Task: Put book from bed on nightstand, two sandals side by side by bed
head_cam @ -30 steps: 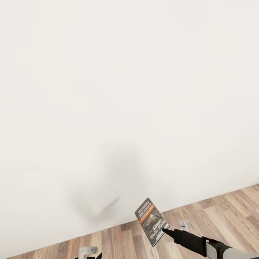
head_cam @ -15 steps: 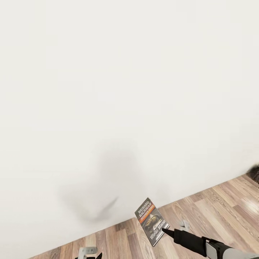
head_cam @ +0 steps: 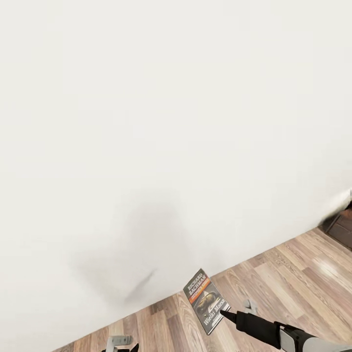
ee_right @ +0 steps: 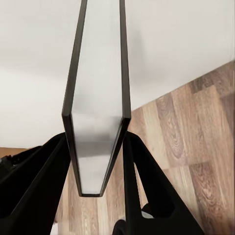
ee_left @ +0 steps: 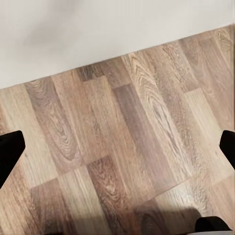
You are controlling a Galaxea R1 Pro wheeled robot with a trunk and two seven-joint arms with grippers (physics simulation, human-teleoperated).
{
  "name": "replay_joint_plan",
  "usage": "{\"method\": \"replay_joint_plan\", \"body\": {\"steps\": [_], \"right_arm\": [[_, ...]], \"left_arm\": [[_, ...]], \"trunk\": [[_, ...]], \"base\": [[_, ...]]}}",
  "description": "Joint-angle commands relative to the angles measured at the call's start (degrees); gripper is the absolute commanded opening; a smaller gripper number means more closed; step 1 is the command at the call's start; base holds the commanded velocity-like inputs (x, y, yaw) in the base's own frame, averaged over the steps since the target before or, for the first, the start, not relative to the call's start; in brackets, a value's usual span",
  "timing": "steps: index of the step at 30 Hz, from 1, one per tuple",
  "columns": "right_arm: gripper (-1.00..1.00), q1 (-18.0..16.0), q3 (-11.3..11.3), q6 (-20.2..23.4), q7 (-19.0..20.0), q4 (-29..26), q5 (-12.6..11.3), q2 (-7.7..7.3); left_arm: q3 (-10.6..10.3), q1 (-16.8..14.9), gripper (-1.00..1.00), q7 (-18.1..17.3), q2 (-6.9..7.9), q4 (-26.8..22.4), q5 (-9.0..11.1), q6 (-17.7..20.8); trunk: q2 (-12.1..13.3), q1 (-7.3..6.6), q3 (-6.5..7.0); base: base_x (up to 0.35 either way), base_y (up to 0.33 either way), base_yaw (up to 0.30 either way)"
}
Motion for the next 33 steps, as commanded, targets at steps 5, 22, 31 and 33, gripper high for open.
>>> {"method": "replay_joint_plan", "body": {"steps": [5, 22, 31, 33], "right_arm": [[-1.0, -0.1, 0.4, 0.1, 0.3, 0.2, -0.6, 0.02], [-1.0, -0.1, 0.4, 0.1, 0.3, 0.2, -0.6, 0.02], [-1.0, -0.1, 0.4, 0.1, 0.3, 0.2, -0.6, 0.02], [-1.0, -0.1, 0.4, 0.1, 0.3, 0.2, -0.6, 0.02]], "left_arm": [[0.5, 0.0, 1.0, -0.2, 0.01, 0.0, -0.3, -0.1], [0.5, 0.0, 1.0, -0.2, 0.01, 0.0, -0.3, -0.1], [0.5, 0.0, 1.0, -0.2, 0.01, 0.0, -0.3, -0.1], [0.5, 0.0, 1.0, -0.2, 0.01, 0.0, -0.3, -0.2]], "trunk": [[-0.1, 0.02, -0.27], [-0.1, 0.02, -0.88], [-0.1, 0.02, -1.04], [-0.1, 0.02, -1.04]], "base": [[0.0, 0.0, -0.246], [0.007, 0.0, -0.251], [0.259, 0.0, -0.066], [0.314, 0.0, -0.001]]}}
